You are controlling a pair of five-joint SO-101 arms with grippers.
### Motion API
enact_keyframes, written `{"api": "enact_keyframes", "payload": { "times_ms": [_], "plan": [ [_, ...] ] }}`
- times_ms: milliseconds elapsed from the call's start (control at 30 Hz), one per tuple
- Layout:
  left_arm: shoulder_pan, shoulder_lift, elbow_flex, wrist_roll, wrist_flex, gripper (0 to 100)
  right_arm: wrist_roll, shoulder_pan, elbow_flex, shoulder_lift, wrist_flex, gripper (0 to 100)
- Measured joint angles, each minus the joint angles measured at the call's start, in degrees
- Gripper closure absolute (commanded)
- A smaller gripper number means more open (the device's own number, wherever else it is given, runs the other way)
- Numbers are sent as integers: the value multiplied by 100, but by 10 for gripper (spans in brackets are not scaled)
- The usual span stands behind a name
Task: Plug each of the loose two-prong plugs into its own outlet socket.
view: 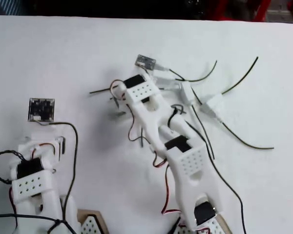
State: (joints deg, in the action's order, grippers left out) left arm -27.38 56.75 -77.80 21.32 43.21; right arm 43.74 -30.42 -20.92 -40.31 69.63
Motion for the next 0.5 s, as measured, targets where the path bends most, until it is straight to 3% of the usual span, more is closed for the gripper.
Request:
{"api": "enact_keyframes", "payload": {
  "times_ms": [167,400,500],
  "plan": [
    [0,0,0,0,0,808,18,132,35,0,53,990],
    [0,0,-53,0,0,808,-492,237,-62,0,475,981],
    [0,0,-53,0,0,808,-1055,237,-237,79,1020,981]
  ]
}}
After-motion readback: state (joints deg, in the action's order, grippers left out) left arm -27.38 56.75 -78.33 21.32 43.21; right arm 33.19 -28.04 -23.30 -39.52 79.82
